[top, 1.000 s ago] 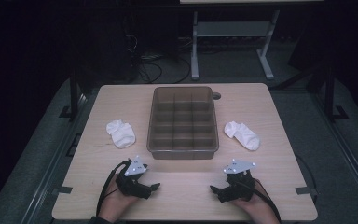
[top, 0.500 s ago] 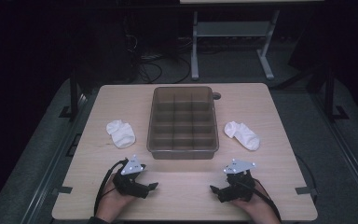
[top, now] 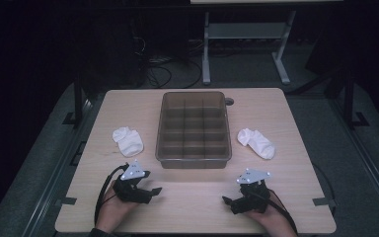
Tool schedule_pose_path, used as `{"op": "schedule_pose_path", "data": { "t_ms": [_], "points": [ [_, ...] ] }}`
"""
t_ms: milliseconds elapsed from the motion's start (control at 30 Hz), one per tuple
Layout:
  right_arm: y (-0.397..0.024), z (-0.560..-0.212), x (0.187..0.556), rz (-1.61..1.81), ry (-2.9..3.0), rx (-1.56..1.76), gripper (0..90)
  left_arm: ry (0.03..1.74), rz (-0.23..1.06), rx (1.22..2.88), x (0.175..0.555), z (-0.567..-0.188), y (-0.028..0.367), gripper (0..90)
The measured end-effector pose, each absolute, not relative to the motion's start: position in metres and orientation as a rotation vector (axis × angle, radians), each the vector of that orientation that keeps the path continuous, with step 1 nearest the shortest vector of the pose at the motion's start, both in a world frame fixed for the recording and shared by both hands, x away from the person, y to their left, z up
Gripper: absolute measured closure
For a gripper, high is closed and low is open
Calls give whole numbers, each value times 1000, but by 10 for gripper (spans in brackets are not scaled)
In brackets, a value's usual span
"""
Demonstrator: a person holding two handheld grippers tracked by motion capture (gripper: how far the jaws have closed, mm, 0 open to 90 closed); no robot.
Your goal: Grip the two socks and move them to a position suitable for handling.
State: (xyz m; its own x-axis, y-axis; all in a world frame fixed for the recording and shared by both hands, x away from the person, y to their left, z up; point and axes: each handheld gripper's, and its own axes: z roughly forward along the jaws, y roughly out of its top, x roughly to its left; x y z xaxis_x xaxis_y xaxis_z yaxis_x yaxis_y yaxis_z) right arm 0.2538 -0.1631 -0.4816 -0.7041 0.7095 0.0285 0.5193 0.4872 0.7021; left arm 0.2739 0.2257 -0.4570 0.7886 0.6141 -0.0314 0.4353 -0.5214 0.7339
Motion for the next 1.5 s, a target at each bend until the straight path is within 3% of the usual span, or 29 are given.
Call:
{"op": "schedule_pose_path", "data": {
  "t_ms": [1500],
  "points": [
    [-163, -482, 254, 1034, 2467, 1047, 24, 855, 362, 2171, 312, -423, 269, 433]
  ]
}}
